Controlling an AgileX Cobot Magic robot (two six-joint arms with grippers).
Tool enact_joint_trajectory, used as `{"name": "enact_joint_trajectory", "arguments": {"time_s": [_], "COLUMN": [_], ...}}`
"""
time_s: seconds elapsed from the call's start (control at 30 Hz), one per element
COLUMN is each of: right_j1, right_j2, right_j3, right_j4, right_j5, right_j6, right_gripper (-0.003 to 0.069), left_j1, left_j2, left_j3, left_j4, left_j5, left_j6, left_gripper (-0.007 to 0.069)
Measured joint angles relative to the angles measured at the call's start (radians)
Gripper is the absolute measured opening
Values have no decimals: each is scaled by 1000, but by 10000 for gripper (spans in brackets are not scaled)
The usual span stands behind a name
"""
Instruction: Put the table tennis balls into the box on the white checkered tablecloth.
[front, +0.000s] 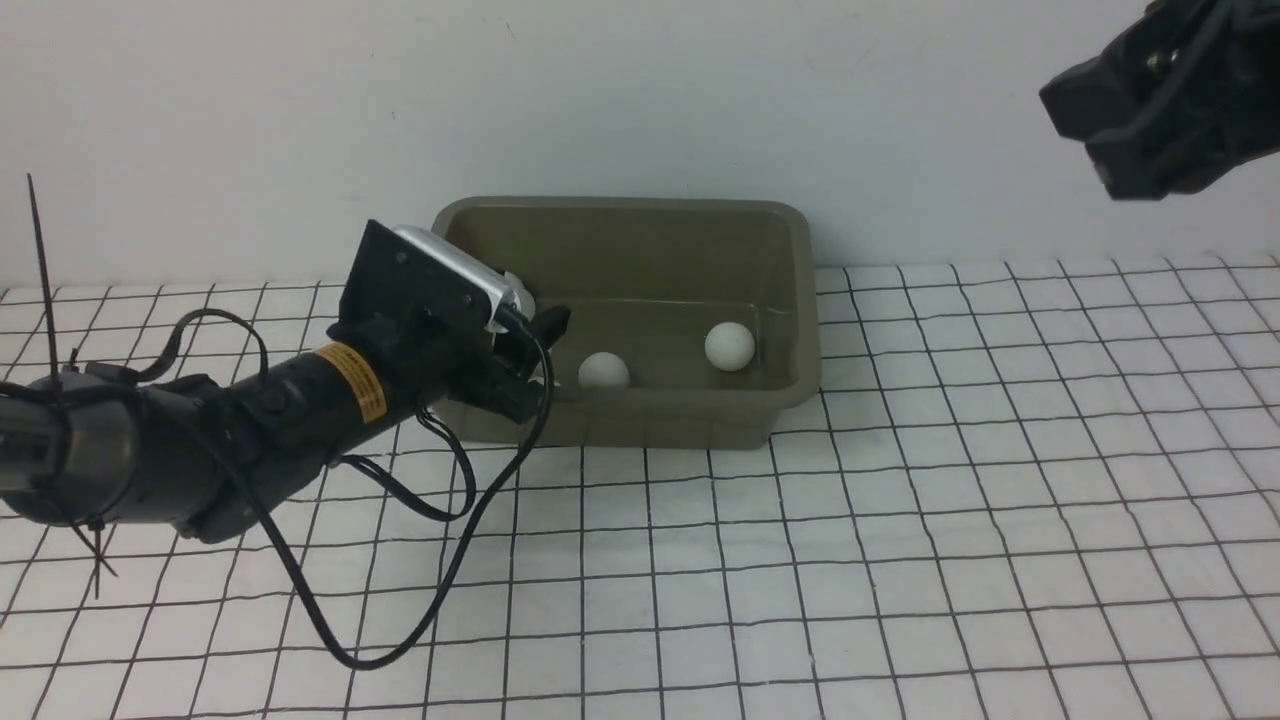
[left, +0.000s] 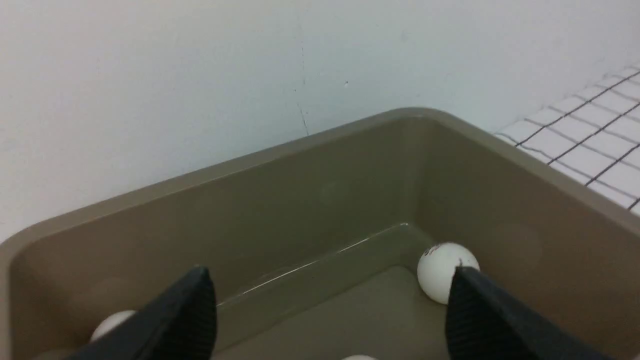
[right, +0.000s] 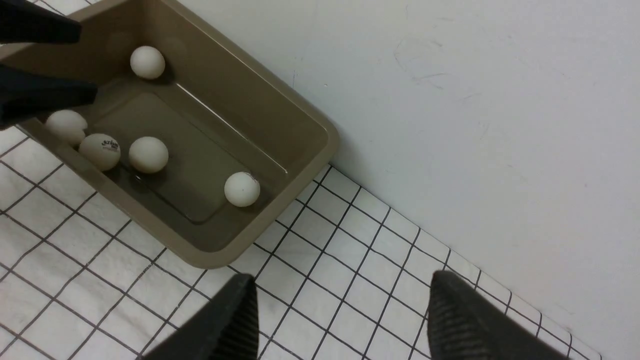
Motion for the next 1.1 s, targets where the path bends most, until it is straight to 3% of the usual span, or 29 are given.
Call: {"name": "enact_joint_trajectory", "arguments": {"time_s": [0.1, 0.23, 0.33, 0.6, 0.8, 1.1], "right_j1": [0, 0, 0, 0, 0, 0], "right_j2": [0, 0, 0, -5, -52, -192], "right_j3": [0, 0, 0, 0, 0, 9], "right_j4": [0, -4, -4, 5, 10, 19], "right_j5": [-5, -5, -13, -15, -16, 12], "right_j6": [-12, -14, -14, -14, -10, -15], "right_gripper": [420, 420, 420, 420, 420, 420], "left_j1": [0, -12, -49, -195, -285, -303], "left_j2": [-77, -213, -315, -589, -736, -749], "left_j3": [0, 0, 0, 6, 46, 48], "left_j4": [89, 226, 320, 547, 579, 579], "left_j5": [106, 402, 620, 888, 1097, 1104], "left_j6": [-53, -131, -283, -622, -612, -575], "left_gripper": [526, 489, 479, 478, 478, 478]}}
